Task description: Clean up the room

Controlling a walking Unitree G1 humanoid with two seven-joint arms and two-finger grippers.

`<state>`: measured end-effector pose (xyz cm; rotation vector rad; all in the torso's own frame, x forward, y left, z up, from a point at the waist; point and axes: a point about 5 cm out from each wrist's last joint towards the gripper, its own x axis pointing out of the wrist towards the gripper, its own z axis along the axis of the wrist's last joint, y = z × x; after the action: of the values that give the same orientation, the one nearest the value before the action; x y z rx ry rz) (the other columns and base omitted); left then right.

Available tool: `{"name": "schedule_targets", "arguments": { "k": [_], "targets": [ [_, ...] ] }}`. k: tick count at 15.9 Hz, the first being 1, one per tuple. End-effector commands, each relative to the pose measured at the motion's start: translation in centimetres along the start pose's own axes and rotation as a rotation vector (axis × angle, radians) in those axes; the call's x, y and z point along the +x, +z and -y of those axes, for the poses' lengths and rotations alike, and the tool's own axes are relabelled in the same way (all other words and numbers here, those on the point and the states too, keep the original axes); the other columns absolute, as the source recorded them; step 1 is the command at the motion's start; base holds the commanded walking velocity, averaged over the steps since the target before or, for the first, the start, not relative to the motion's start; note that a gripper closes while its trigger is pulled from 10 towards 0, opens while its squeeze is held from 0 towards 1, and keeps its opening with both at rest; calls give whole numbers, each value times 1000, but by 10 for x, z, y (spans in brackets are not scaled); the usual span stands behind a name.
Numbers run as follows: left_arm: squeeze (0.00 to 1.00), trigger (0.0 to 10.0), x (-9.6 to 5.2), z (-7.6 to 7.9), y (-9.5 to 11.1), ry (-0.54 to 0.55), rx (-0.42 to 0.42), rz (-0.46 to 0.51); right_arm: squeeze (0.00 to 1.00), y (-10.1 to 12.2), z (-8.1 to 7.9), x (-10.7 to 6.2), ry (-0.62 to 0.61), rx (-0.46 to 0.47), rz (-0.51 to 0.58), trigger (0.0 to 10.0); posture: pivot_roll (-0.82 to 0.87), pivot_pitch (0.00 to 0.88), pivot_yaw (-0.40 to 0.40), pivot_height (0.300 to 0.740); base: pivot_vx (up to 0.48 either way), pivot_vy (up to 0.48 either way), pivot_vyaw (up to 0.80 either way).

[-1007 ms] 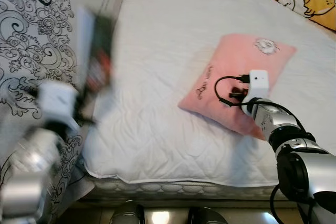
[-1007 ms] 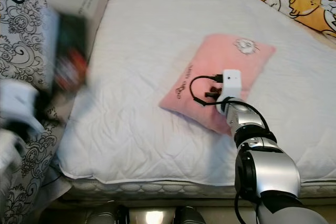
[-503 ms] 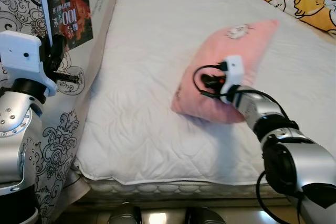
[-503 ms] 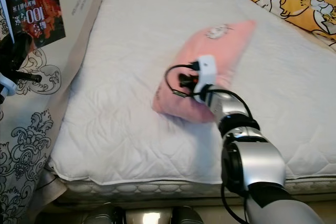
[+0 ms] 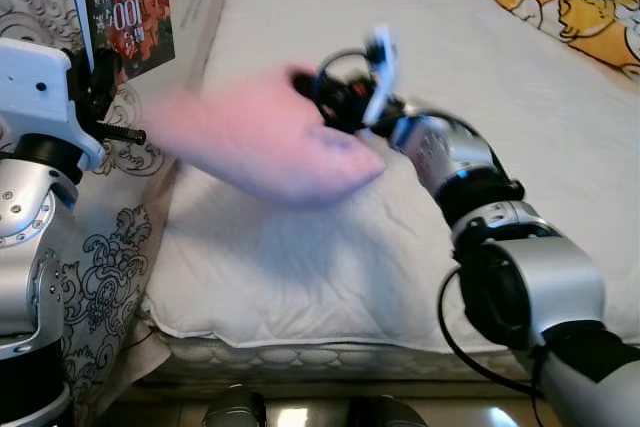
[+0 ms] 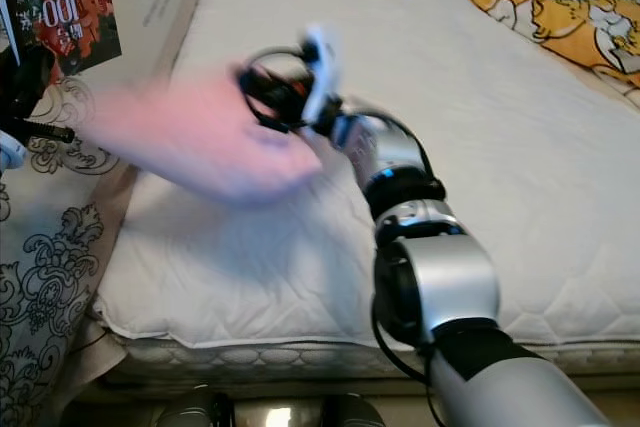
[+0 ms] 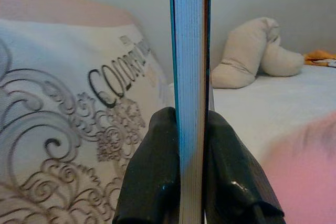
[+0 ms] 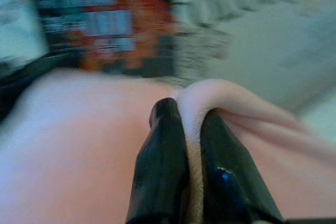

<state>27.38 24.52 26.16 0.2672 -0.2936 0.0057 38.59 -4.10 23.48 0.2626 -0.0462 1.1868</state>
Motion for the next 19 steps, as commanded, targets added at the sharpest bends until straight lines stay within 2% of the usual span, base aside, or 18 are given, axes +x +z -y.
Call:
{"name": "schedule_targets", "arguments": {
  "k": [1, 3, 5, 6, 7, 8, 10, 11, 12, 13, 14, 15, 17, 19],
  "targets": [
    [0, 10000, 1, -5, 13, 20, 2, 53, 0, 1, -5, 1, 64, -54, -10, 0, 149, 56, -76, 740, 0, 0, 0],
    [0, 10000, 0, -2, 11, 5, -3, 40, 0, -62, -15, -5, 113, -139, -245, 0, 158, 67, -76, 740, 0, 0, 0],
    [0, 10000, -4, 2, 5, -10, -4, 13, 0, -122, -16, -27, 13, -403, -568, 0, 164, 75, -74, 740, 0, 0, 0],
    [0, 10000, -5, 3, 4, -14, -5, 6, 0, -133, -15, -33, -35, -483, -628, 0, 164, 75, -74, 740, 0, 0, 0],
    [0, 10000, -8, 5, 0, -27, -2, -16, 0, -147, -11, -43, -152, -572, -684, 0, 167, 85, -74, 740, 0, 0, 0],
    [0, 10000, -9, 5, -2, -38, 7, -28, 0, -150, -9, -46, -232, -600, -675, 0, 166, 87, -72, 740, 0, 0, 0],
    [0, 10000, -10, 5, -4, -53, -1, -36, 0, -152, -10, -43, -330, -530, -623, 0, 164, 88, -68, 740, 0, 0, 0],
    [0, 10000, -9, 6, -3, -62, -1, -34, 0, -151, -11, -40, -374, -472, -576, 4980, 163, 86, -67, 740, 0, 0, 0],
    [0, 10000, -7, 8, -2, -68, -5, -29, 1000, -148, -12, -33, -403, -384, -503, 10000, 160, 84, -63, 740, 0, 0, 0],
    [0, 10000, -5, 10, -2, -79, -7, -25, 1000, -142, -14, -26, -435, -283, -407, 10000, 155, 78, -60, 740, 0, 0, 0],
    [0, 10000, -3, 12, -2, -87, -6, -22, 1000, -136, -15, -19, -445, -220, -333, 10000, 156, 76, -60, 740, 0, 0, 0],
    [0, 10000, -3, 13, -1, -89, -5, -21, 1000, -134, -16, -17, -446, -208, -312, 10000, 156, 75, -60, 740, 0, 0, 0],
    [0, 10000, 0, 12, 3, -96, -3, -5, 1000, -114, -13, -9, -442, -121, -173, 10000, 157, 64, -61, 740, 0, 0, 0],
    [0, 10000, 2, 12, 3, -102, -8, -3, 1000, -102, -8, -10, -443, -111, -116, 10000, 151, 54, -58, 740, 0, 0, 0]
  ]
}}
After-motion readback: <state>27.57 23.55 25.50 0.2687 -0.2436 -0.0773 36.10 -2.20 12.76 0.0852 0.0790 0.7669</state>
